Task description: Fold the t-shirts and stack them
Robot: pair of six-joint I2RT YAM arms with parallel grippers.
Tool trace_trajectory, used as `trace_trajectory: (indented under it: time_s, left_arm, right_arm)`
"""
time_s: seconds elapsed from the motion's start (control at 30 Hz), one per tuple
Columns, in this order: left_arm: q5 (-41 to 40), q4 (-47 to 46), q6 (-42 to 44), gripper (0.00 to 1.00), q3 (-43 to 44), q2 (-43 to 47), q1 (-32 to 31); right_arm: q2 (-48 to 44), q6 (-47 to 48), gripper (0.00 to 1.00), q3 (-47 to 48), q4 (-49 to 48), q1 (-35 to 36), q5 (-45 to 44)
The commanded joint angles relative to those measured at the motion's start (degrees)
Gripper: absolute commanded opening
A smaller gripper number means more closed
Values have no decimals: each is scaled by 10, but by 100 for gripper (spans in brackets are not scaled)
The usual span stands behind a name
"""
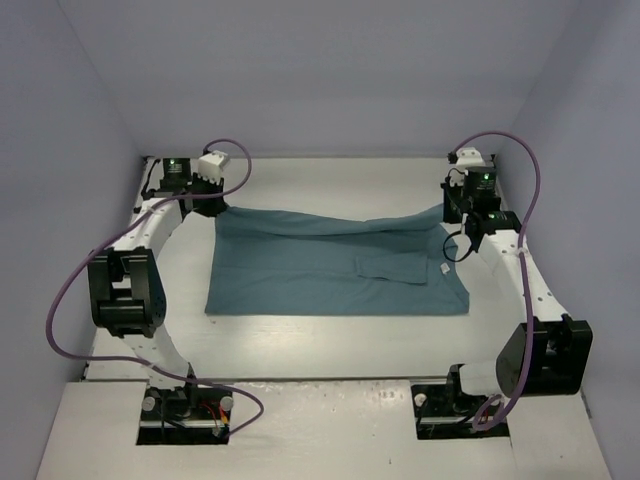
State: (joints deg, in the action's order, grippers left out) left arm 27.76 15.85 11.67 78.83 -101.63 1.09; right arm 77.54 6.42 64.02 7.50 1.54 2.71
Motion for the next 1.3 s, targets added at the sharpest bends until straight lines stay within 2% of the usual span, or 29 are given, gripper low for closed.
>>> trace_trajectory:
  time_s: [0.0,0.13,0.37,0.53,0.7,1.13,1.27]
  left_arm:
    - [72,-28,70,0,-11,60,-3]
    - [100,-22,105,0,-36,73,0]
    - [126,-74,103,0,-96,99,15]
    - [141,-146,57,0,-147,112,38]
    - [141,-176,46,0,-165,108,43]
    - [172,-176,34,0,-189,108,42]
    - [159,-187,15,0,-215,111,41]
  right_arm:
    - [-34,-1,0,-9,-30,-2,-22]
    - [-46,-5,0,-23,-30,-3,-24]
    - [-61,-12,0,-39,-31,-4,-51]
    - [-66,-25,0,-47,-31,-5,-69]
    - [-71,-38,0,-60,-31,-6,-75]
    - [-109,-64,0,-111,-29,-6,-74]
    - [-122,-82,0,-130,-29,-6,-75]
